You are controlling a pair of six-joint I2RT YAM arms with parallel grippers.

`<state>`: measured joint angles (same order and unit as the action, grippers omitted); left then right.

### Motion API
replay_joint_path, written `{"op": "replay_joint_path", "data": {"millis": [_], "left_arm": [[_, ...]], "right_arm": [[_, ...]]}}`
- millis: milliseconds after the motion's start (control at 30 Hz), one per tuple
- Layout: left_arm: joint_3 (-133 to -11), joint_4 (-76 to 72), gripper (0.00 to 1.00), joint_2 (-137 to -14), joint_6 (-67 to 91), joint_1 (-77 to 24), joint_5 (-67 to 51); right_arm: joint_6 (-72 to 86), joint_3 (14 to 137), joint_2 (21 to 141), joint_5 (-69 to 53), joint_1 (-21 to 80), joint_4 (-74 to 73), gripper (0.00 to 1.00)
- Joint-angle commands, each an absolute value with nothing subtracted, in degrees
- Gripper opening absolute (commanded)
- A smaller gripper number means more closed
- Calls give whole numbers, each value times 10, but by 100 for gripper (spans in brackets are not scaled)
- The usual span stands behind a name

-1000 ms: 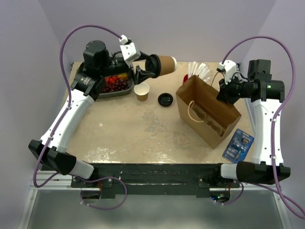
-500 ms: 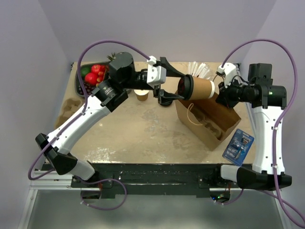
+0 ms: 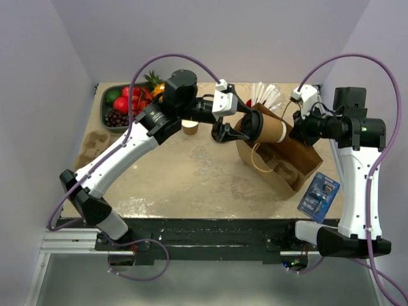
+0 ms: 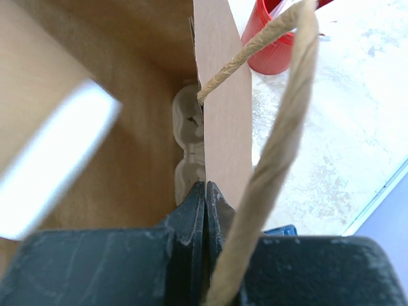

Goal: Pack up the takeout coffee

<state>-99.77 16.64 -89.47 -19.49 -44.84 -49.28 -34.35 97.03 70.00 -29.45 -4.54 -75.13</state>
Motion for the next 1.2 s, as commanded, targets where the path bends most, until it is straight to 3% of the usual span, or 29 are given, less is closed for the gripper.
{"op": "replay_joint_path", "data": {"millis": [0, 333, 767, 1033, 1167], "left_arm": [[-1088, 241, 0, -961, -180, -461, -500], [-1246, 309, 0, -1072, -93, -478, -449], [-1239, 384, 0, -1093, -83, -510, -330], [-1206, 304, 0, -1097, -19, -518, -235], [-1193, 268, 0, -1100, -31, -519, -248]], "right_arm": [[-340, 971, 679, -288, -31, -736, 0], [-317, 956, 662, -189, -22, -686, 0], [-302, 954, 638, -178, -9, -671, 0], [-256, 898, 608, -184, 21, -655, 0], [-248, 890, 609, -186, 22, -653, 0]]}}
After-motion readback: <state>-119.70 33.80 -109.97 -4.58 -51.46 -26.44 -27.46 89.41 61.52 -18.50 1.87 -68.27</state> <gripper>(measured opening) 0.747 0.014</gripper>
